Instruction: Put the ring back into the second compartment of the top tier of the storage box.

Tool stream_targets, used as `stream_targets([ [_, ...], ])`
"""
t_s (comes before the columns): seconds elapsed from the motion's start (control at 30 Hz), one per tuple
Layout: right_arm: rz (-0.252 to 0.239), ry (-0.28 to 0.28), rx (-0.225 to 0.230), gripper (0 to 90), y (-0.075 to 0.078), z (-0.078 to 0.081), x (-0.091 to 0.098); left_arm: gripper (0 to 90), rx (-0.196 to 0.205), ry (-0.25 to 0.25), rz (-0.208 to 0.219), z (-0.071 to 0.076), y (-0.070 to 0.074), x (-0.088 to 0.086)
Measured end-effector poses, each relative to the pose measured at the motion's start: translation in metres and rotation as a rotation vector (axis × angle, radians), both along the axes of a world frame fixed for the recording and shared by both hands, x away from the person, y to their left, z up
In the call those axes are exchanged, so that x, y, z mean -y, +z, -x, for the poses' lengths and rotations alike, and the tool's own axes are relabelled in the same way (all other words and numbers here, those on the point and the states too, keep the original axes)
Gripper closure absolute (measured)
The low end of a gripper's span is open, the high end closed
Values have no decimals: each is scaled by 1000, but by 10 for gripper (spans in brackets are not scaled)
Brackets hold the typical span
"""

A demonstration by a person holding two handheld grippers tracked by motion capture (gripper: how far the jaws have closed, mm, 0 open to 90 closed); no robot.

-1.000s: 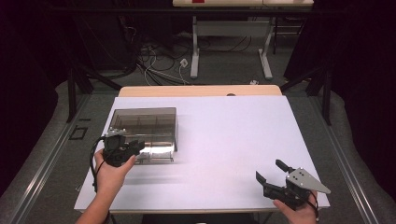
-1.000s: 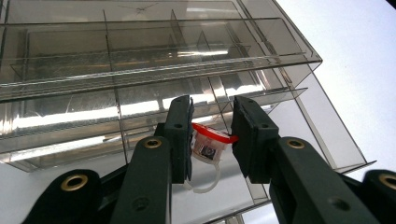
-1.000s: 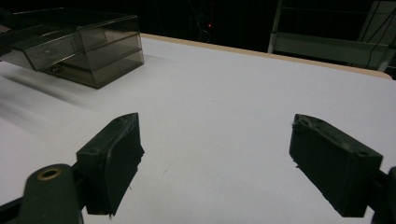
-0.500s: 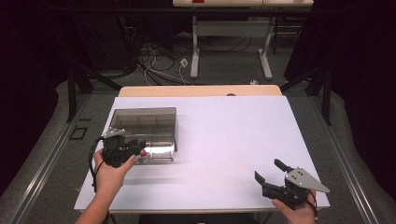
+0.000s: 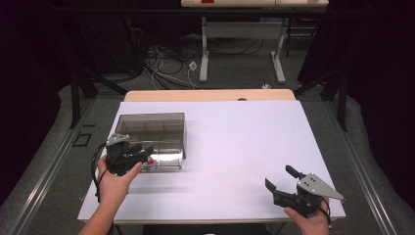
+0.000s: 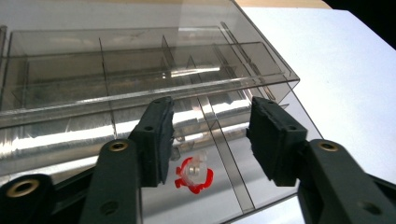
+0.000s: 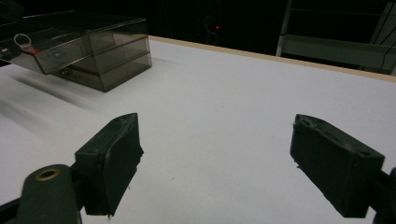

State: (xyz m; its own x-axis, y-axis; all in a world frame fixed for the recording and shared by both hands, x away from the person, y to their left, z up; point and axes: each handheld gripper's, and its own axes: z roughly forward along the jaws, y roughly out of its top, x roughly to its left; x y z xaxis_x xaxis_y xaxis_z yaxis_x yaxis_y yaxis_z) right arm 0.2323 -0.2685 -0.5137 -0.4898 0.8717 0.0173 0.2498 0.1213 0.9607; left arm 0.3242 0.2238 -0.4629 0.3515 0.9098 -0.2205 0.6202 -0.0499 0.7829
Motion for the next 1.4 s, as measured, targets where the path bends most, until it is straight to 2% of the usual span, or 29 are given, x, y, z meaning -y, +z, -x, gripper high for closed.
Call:
stream_targets([
  [0.13,6,13,-3,156,-1,0,-1,442,25,-1,22,2,1,-1],
  [0.27,3,7,-2,156,0,3,1,408,39,-10,18,2,2,-1],
  [0.33,7,7,3,156,0,4,2,388,64,-25,3,2,3,1],
  [0.5,2,0,-2,156,-1,5,3,350,96,-47,-21,4,4,3],
  [0.6,3,0,-6,156,-2,5,3,330,146,-59,-57,7,6,6],
  [0.7,11,0,-6,156,-2,5,4,317,168,-70,-60,8,7,7],
  [0.8,7,-6,-8,156,-3,6,4,309,194,-90,-45,11,8,8],
  [1.0,6,-8,-14,155,-3,6,5,280,193,-119,-12,22,13,12],
  [1.1,4,-4,-16,155,-3,5,4,267,202,-132,-10,26,15,13],
  [1.17,3,1,-10,155,-3,4,4,218,201,-135,9,29,17,14],
  [1.4,-3,-13,-5,155,-2,6,5,144,210,-162,9,36,22,13],
])
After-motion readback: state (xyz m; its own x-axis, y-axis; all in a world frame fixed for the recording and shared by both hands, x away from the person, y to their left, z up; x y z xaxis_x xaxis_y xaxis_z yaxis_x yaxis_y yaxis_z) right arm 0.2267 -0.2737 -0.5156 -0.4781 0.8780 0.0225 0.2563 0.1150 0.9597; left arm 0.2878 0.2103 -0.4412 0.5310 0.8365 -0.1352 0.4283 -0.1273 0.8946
